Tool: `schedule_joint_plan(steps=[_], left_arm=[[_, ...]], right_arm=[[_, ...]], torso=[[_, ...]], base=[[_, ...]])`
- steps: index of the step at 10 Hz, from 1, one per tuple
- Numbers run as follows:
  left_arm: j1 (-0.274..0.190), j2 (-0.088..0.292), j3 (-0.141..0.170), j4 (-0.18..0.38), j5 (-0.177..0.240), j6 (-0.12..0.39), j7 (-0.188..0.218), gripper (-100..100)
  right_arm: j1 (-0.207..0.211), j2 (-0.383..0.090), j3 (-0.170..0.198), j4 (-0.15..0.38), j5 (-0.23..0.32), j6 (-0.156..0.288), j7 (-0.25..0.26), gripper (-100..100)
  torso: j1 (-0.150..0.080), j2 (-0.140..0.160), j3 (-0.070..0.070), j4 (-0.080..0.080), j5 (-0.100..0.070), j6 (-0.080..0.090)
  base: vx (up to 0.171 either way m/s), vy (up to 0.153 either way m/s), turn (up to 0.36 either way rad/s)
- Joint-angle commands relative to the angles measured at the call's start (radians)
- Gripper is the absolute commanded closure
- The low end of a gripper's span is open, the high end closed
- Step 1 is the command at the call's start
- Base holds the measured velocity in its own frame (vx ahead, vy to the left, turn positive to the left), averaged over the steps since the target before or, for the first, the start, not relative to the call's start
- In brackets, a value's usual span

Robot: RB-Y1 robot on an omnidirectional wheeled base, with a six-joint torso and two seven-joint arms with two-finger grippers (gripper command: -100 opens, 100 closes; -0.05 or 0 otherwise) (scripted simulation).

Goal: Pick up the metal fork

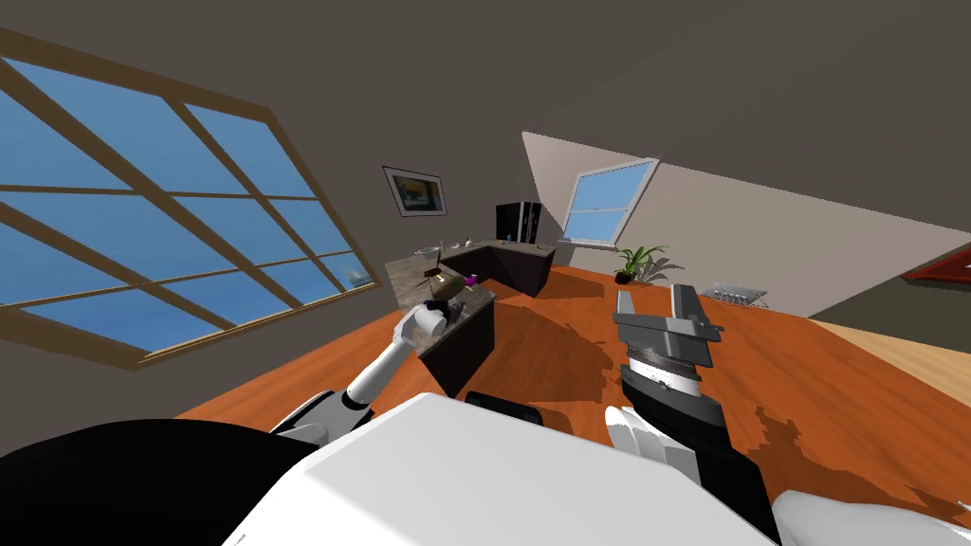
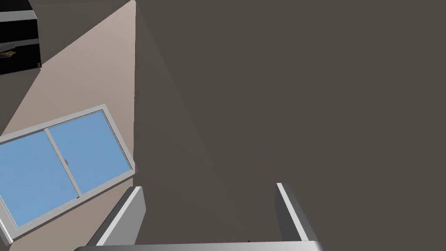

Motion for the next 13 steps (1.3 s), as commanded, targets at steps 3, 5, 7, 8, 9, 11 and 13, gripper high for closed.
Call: schedule_joint_plan(steps=[3, 5, 7, 8, 9, 11, 13], left_arm=[[-0.043, 0.041, 0.005, 0.047, 0.064, 0.098, -0.028, -100], [-0.062, 0.058, 0.008, 0.068, 0.093, 0.144, -0.041, -100], [-0.08, 0.075, 0.011, 0.088, 0.121, 0.191, -0.054, -100], [-0.096, 0.091, 0.014, 0.107, 0.147, 0.221, -0.066, -100], [-0.111, 0.105, 0.017, 0.126, 0.172, 0.249, -0.078, -100], [-0.124, 0.119, 0.02, 0.142, 0.194, 0.284, -0.089, -100], [-0.145, 0.14, 0.025, 0.17, 0.232, 0.326, -0.108, -100]], right_arm=[[0.0, 0.0, 0.0, 0.0, 0.0, 0.0, 0.0, 0], [0.0, 0.0, 0.0, 0.0, 0.0, 0.0, 0.0, 0], [0.0, 0.0, 0.0, 0.0, 0.0, 0.0, 0.0, 0], [0.0, 0.0, 0.0, 0.0, 0.0, 0.0, 0.0, 0], [0.0, 0.0, 0.0, 0.0, 0.0, 0.0, 0.0, 0], [0.0, 0.0, 0.0, 0.0, 0.0, 0.0, 0.0, 0], [0.0, 0.0, 0.0, 0.0, 0.0, 0.0, 0.0, 0]], torso=[[0.0, 0.0, 0.0, 0.0, 0.0, 0.0], [0.0, 0.0, 0.0, 0.0, 0.0, 0.0], [0.0, 0.0, 0.0, 0.0, 0.0, 0.0], [0.0, -0.001, 0.0, 0.0, 0.0, 0.0], [0.001, -0.002, -0.001, 0.0, 0.0, 0.0], [0.001, -0.002, -0.001, -0.001, 0.0, 0.0], [0.0, -0.001, -0.001, 0.0, 0.0, 0.0]], base=[[0.04, 0.024, -0.095], [0.04, 0.024, -0.082], [0.044, 0.03, -0.068], [0.074, 0.051, -0.149], [0.1, 0.055, -0.144], [0.052, 0.029, -0.043], [0.059, 0.042, -0.098]])
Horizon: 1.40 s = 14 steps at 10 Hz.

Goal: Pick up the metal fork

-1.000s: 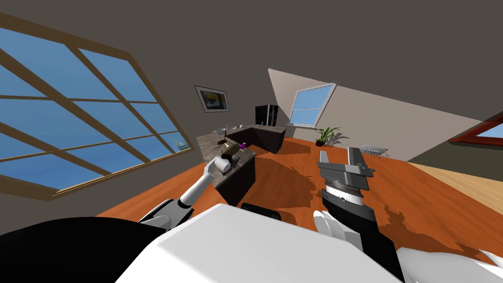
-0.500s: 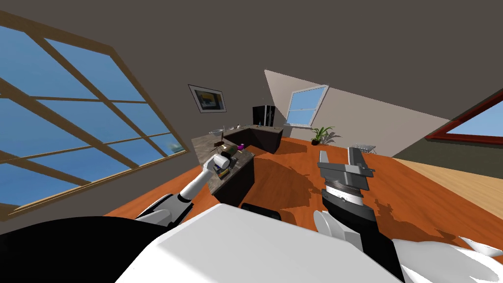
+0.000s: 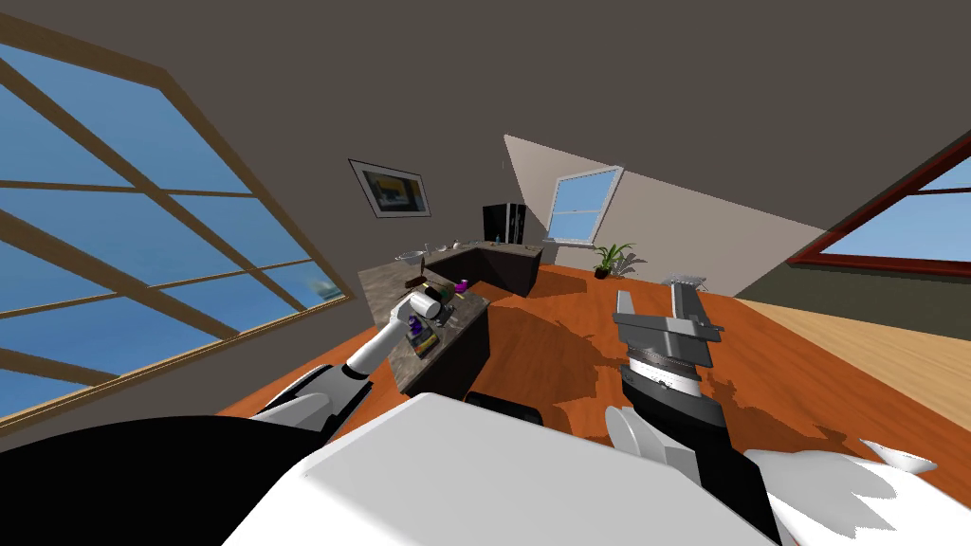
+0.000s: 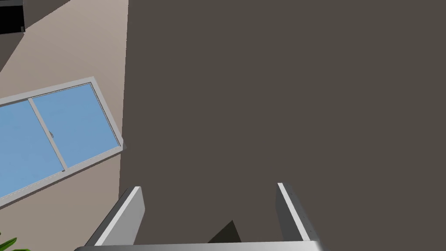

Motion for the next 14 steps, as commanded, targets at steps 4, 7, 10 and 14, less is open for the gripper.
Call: schedule_joint_plan(steps=[4, 7, 10, 14], left_arm=[[-0.018, 0.017, 0.004, 0.021, 0.033, 0.042, -0.016, 0], [-0.008, -0.009, -0.009, 0.078, 0.001, -0.019, -0.029, -100], [-0.01, -0.005, -0.006, 0.065, 0.006, -0.006, -0.026, 100], [-0.008, -0.004, -0.007, 0.066, 0.006, -0.004, -0.026, 0]], right_arm=[[0.0, 0.0, 0.0, 0.0, 0.0, 0.0, 0.0, 0], [0.0, 0.0, 0.0, 0.0, 0.0, 0.0, 0.0, 0], [0.0, 0.0, 0.0, 0.0, 0.0, 0.0, 0.0, 0], [0.0, 0.0, 0.0, 0.0, 0.0, 0.0, 0.0, 0]], torso=[[-0.002, 0.002, 0.001, 0.0, 0.0, 0.0], [-0.002, 0.002, 0.001, 0.0, 0.0, 0.0], [-0.002, 0.002, 0.001, 0.0, 0.0, 0.0], [-0.002, -0.001, 0.0, 0.0, 0.0, 0.002]], base=[[0.035, 0.026, -0.037], [0.007, 0.005, -0.047], [-0.002, 0.001, 0.009], [0.0, 0.0, 0.0]])
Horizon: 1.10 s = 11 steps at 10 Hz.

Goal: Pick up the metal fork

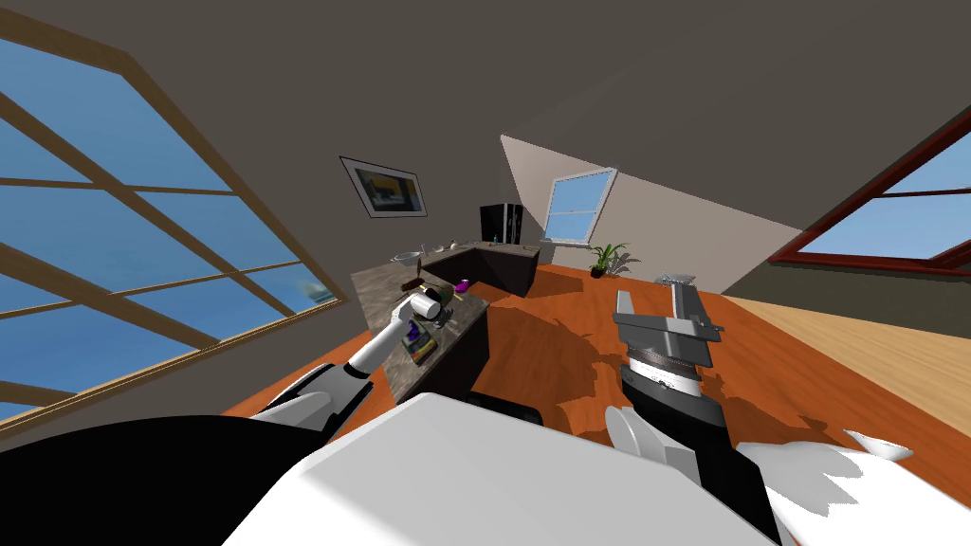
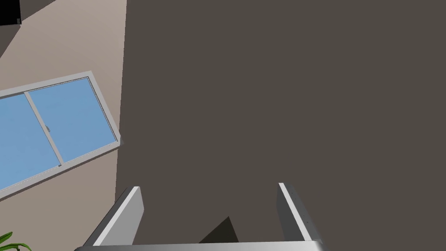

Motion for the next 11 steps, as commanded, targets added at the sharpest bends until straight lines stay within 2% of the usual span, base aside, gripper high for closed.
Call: schedule_joint_plan(steps=[1, 2, 3, 4, 5, 11], left_arm=[[-0.007, 0.013, 0.006, -0.029, 0.017, 0.028, 0.006, 100], [-0.009, 0.018, 0.009, -0.04, 0.023, 0.04, 0.009, 100], [-0.003, 0.014, 0.008, -0.03, 0.019, 0.025, 0.004, 100], [-0.003, 0.015, 0.008, -0.032, 0.02, 0.029, 0.005, 0], [-0.039, 0.018, 0.007, -0.017, 0.008, 0.062, 0.036, -100], [-0.115, 0.029, 0.006, 0.003, -0.008, 0.163, 0.114, -100]], right_arm=[[0.0, 0.0, 0.0, 0.0, 0.0, 0.0, 0.0, 0], [0.0, 0.0, 0.0, 0.0, 0.0, 0.0, 0.0, 0], [0.0, 0.0, 0.0, 0.0, 0.0, 0.0, 0.0, 0], [0.0, 0.0, 0.0, 0.0, 0.0, 0.0, 0.0, 0], [0.0, 0.0, 0.0, 0.0, 0.0, 0.0, 0.0, 0], [0.0, 0.0, 0.0, 0.0, 0.0, 0.0, 0.0, 0]], torso=[[0.0, 0.0, 0.0, 0.0, 0.0, 0.0], [0.0, 0.0, 0.0, 0.0, 0.0, -0.001], [0.0, 0.001, 0.001, 0.001, 0.0, -0.001], [0.0, 0.001, 0.001, 0.0, 0.0, 0.0], [0.0, 0.001, 0.001, 0.0, 0.0, 0.0], [0.005, 0.007, 0.005, 0.003, -0.002, -0.007]], base=[[-0.002, -0.006, 0.05], [-0.005, -0.009, 0.06], [-0.002, -0.005, 0.01], [0.0, 0.0, 0.0], [-0.034, -0.015, 0.268], [-0.028, -0.028, 0.123]])
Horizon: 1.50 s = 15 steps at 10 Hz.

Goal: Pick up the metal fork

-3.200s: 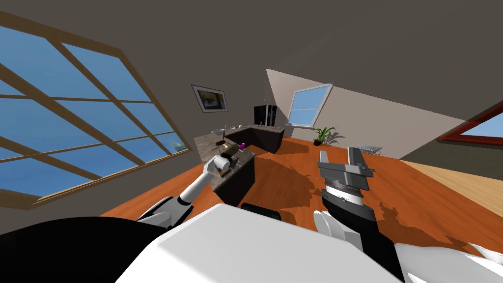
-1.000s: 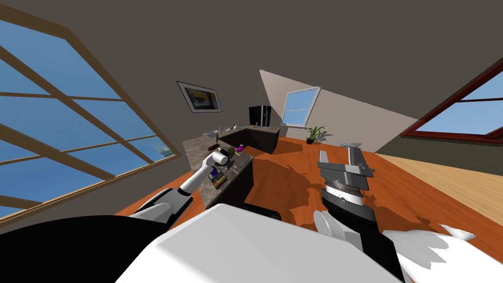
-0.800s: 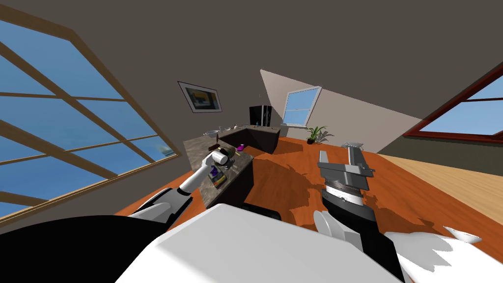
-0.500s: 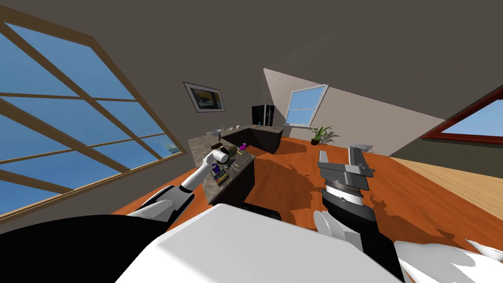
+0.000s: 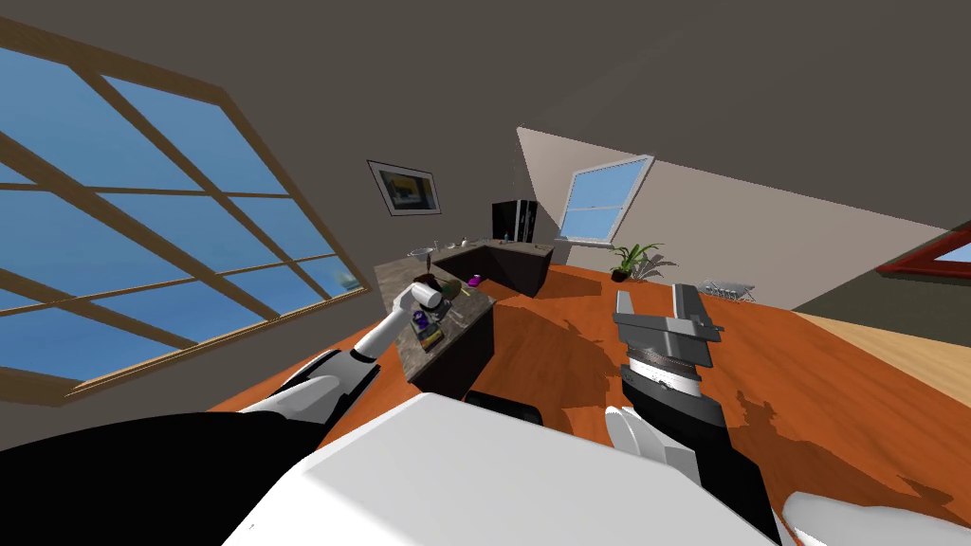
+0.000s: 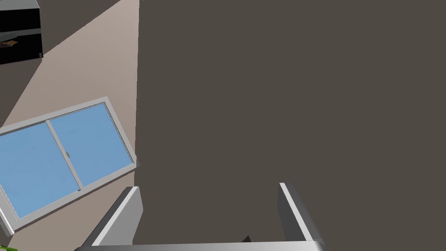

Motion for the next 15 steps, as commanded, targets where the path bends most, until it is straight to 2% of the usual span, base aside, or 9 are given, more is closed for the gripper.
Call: schedule_joint_plan(steps=[1, 3, 7, 10, 11, 12, 13, 15], left_arm=[[-0.016, 0.003, 0.001, 0.0, -0.001, 0.031, 0.022, -100], [-0.009, 0.012, 0.001, -0.02, 0.013, 0.063, 0.031, -100], [0.065, 0.05, 0.0, -0.083, 0.08, 0.135, 0.002, -100], [0.118, 0.074, 0.0, -0.118, 0.122, 0.17, -0.025, -100], [0.107, 0.069, 0.001, -0.111, 0.112, 0.159, -0.016, -100], [0.109, 0.07, 0.002, -0.113, 0.115, 0.162, -0.02, 0], [0.117, 0.058, -0.009, -0.082, 0.094, 0.131, -0.029, -100], [0.124, 0.046, -0.02, -0.052, 0.074, 0.1, -0.038, -100]], right_arm=[[0.0, 0.0, 0.0, 0.0, 0.0, 0.0, 0.0, 0], [0.0, 0.0, 0.0, 0.0, 0.0, 0.0, 0.0, 0], [0.0, 0.0, 0.0, 0.0, 0.0, 0.0, 0.0, 0], [0.0, 0.0, 0.0, 0.0, 0.0, 0.0, 0.0, 0], [0.0, 0.0, 0.0, 0.0, 0.0, 0.0, 0.0, 0], [0.0, 0.0, 0.0, 0.0, 0.0, 0.0, 0.0, 0], [0.0, 0.0, 0.0, 0.0, 0.0, 0.0, 0.0, 0], [0.0, 0.0, 0.0, 0.0, 0.0, 0.0, 0.0, 0]], torso=[[0.0, 0.0, 0.0, 0.0, 0.0, 0.0], [0.001, 0.0, 0.0, 0.0, 0.0, -0.001], [-0.003, -0.008, -0.004, -0.002, -0.001, 0.0], [-0.002, -0.008, -0.005, -0.002, -0.001, 0.0], [-0.002, -0.008, -0.005, -0.002, -0.001, 0.0], [0.0, -0.004, -0.003, -0.001, 0.0, -0.001], [0.001, -0.001, -0.001, 0.0, 0.0, -0.001], [0.001, 0.0, 0.0, 0.0, 0.0, -0.001]], base=[[-0.014, -0.011, 0.086], [0.015, -0.014, 0.003], [0.118, -0.051, -0.1], [0.133, -0.053, -0.105], [0.059, -0.016, -0.017], [0.011, -0.003, 0.004], [0.008, -0.008, -0.077], [0.005, -0.01, -0.051]])
